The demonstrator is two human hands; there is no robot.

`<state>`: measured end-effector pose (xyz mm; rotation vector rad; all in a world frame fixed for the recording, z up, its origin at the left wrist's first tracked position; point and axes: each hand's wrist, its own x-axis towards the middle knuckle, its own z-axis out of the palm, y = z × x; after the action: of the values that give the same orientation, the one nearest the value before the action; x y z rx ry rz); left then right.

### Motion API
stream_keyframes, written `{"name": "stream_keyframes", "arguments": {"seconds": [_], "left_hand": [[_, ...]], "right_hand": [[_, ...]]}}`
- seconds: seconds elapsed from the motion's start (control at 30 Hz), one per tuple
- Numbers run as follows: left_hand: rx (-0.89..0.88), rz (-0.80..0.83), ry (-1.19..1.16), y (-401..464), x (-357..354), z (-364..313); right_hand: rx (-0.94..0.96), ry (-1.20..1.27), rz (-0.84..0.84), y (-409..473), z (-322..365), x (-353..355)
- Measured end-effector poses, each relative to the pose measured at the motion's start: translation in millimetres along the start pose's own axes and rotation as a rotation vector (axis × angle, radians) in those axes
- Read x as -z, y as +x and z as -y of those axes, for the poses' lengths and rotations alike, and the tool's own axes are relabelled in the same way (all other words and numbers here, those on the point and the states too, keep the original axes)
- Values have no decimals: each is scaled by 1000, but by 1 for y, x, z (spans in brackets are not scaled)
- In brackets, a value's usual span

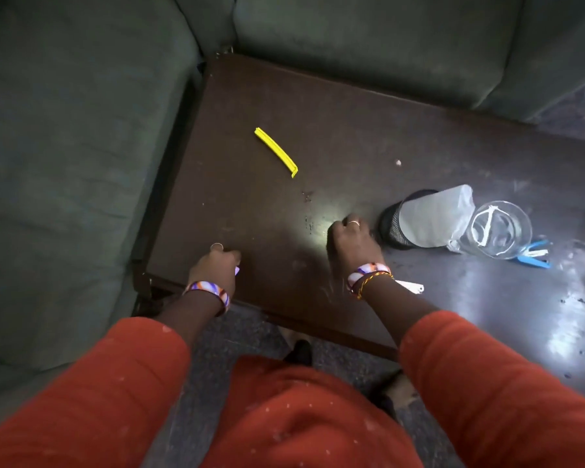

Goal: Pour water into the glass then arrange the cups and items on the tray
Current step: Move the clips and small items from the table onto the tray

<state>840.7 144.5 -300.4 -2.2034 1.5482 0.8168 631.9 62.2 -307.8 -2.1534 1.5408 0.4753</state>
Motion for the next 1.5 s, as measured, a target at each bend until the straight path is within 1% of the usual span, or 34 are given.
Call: {"name": "stream_keyframes", "arguments": {"seconds": [0.1, 0.23, 0.33, 0.43, 0.57, 0.7, 0.83, 0.93, 1.03, 1.17, 1.33, 1.4, 1.5], "left_hand": [[-76, 49, -121, -5, 0, -17], [-206, 216, -289, -30, 0, -65], [-319, 307, -263, -56, -1, -116], [-410, 334, -196, -86, -4, -179], [-562, 313, -128, -132, -16, -275], [-669, 295, -68, -179, -30, -371], [-815, 288, -46, -225, -38, -465], [-883, 235, -52, -254, -32, -527], [-964, 159, -99, -271, -17, -581], [-1045, 58, -217, -273, 14, -647], [-1133, 13, -347, -268, 44, -730], [-1147, 11, -390, -269, 51, -760], [-1157, 9, -393, -270, 59, -801]], "right_hand": [[101, 57, 47, -22, -10, -3], [78, 247, 21, -58, -24, -1], [12, 450, 4, -98, -51, 4], [-65, 541, -38, -147, -96, 9], [-192, 551, -77, -217, -180, 8], [-296, 569, -123, -288, -267, 17], [-389, 600, -225, -354, -348, 40], [-461, 606, -313, -389, -396, 61], [-468, 597, -393, -408, -438, 89], [-446, 601, -499, -415, -487, 135], [-442, 566, -623, -420, -553, 195], [-478, 563, -665, -423, -581, 214], [-524, 558, -688, -426, -626, 233]]}}
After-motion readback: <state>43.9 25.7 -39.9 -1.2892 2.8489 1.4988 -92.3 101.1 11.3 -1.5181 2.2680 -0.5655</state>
